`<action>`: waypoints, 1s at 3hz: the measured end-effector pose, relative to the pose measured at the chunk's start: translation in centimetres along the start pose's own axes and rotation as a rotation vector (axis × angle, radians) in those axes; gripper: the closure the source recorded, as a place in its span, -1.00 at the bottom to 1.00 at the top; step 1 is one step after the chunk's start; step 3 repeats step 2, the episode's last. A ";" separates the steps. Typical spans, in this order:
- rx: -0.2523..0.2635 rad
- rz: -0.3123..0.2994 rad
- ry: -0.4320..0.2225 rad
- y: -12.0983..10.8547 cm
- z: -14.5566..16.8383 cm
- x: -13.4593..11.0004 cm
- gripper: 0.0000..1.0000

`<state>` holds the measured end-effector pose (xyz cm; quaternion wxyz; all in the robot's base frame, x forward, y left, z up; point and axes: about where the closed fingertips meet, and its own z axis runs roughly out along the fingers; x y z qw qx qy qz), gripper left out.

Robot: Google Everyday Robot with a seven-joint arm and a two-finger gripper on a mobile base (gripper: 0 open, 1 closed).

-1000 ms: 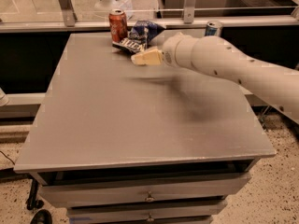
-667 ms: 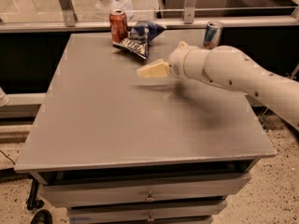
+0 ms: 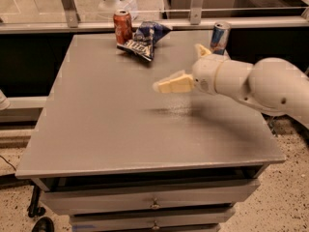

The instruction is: Move blue chip bag near coke can

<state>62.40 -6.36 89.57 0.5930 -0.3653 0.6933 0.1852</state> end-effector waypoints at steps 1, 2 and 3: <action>-0.022 0.011 -0.052 -1.2 -6.2 -0.2 -1.00; -0.034 0.012 -0.039 -1.0 -7.5 0.4 -1.00; -0.034 0.012 -0.039 -1.0 -7.5 0.4 -1.00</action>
Offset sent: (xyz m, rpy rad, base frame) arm -0.0269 -0.0399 0.0150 0.0382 -0.0184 0.0242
